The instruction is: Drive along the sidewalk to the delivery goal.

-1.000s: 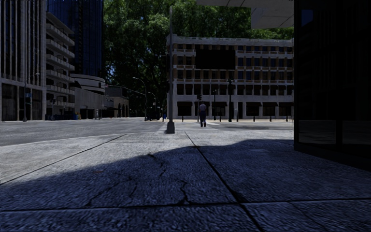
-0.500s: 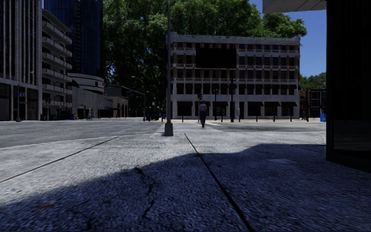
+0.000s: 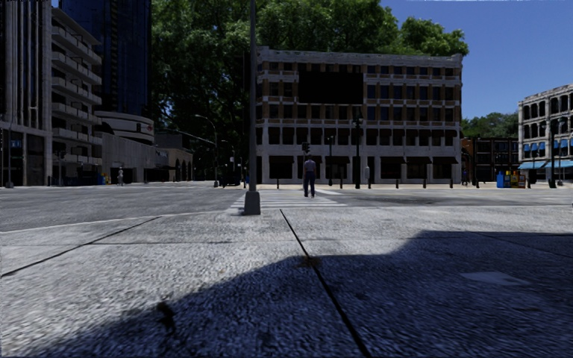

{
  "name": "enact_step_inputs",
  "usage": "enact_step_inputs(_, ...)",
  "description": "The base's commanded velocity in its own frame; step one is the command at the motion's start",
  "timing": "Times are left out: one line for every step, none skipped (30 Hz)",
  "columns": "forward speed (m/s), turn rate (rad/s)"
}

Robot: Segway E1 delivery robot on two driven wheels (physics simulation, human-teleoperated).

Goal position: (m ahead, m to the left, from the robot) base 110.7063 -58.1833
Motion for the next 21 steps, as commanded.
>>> enact_step_inputs(2.00,-0.29)
enact_step_inputs(2.00,-0.29)
enact_step_inputs(2.00,-0.29)
enact_step_inputs(2.00,-0.29)
enact_step_inputs(2.00,-0.29)
enact_step_inputs(2.00,-0.29)
enact_step_inputs(2.00,-0.30)
enact_step_inputs(2.00,-0.30)
enact_step_inputs(2.00,-0.30)
enact_step_inputs(2.00,-0.30)
enact_step_inputs(2.00,-0.30)
enact_step_inputs(2.00,-0.30)
enact_step_inputs(2.00,-0.27)
enact_step_inputs(2.00,-0.27)
enact_step_inputs(2.00,-0.04)
enact_step_inputs(2.00,0.00)
enact_step_inputs(2.00,0.00)
enact_step_inputs(2.00,0.00)
enact_step_inputs(2.00,0.00)
enact_step_inputs(2.00,0.00)
enact_step_inputs(2.00,0.00)
